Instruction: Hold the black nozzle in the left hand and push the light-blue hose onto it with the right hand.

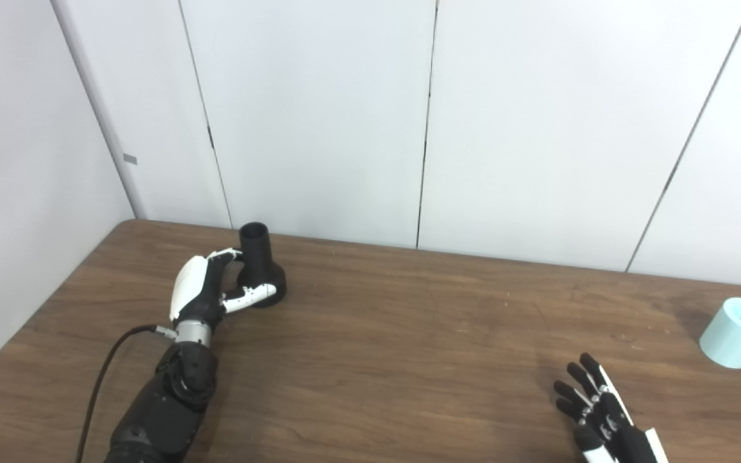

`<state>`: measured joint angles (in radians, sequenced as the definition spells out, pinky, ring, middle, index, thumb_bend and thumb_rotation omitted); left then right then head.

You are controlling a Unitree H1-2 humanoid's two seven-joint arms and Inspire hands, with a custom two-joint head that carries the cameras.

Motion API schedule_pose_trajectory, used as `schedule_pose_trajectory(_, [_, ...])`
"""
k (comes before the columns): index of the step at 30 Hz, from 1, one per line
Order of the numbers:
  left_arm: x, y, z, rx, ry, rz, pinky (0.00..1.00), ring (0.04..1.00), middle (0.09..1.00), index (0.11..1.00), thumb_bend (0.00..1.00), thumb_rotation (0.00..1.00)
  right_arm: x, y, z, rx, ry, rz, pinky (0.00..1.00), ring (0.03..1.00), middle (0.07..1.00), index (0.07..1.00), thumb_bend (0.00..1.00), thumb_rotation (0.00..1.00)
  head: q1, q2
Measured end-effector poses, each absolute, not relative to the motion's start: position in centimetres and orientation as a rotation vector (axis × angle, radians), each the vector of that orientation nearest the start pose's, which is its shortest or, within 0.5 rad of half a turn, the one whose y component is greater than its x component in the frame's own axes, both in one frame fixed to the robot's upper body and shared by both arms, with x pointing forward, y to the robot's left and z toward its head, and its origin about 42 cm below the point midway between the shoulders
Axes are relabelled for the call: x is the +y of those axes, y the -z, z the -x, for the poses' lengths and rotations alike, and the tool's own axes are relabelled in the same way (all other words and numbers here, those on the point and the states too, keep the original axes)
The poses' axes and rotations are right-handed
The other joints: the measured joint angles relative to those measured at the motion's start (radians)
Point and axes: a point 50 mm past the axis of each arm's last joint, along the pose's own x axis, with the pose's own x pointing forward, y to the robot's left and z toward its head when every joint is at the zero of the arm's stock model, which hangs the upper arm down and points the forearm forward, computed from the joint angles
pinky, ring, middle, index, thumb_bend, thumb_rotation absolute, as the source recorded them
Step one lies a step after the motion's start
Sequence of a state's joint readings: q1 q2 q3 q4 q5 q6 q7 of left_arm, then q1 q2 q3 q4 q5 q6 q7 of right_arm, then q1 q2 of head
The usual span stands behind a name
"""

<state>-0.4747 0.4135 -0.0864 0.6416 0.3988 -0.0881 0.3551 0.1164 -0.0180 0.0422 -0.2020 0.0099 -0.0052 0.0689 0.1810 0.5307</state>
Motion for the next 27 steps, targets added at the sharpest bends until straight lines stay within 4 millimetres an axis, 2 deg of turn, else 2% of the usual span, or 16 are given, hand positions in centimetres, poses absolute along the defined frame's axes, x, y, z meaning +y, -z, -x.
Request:
schedule_pose_trajectory(13, [32.4, -12.7, -41.7, -0.114, -0.119, -0.943, 1.0, 0.944, 0.816, 0.492, 0.58, 0.44, -20.6, -12.1, -24.5, -0.075, -0.085, 0.006, 0.87, 0.867, 0.932, 0.966, 0.8, 0.71, -0.017, 0.017])
schedule_pose_trajectory(21, [28.4, -12.3, -41.5, -0.169, -0.006, -0.924, 1.0, 0.948, 0.815, 0.489, 0.57, 0.39, -20.5, -12.2, -24.5, -0.07, -0.078, 0.003, 0.87, 0.863, 0.925, 0.965, 0.79, 0.71, -0.021, 0.02])
schedule_pose_trajectory(27, [25.4, -12.1, -41.1, -0.193, 0.094, -0.887, 1.0, 0.953, 0.818, 0.492, 0.58, 0.42, -20.3, -12.2, -24.4, -0.067, -0.076, 0.003, 0.87, 0.859, 0.925, 0.965, 0.79, 0.71, -0.032, 0.028])
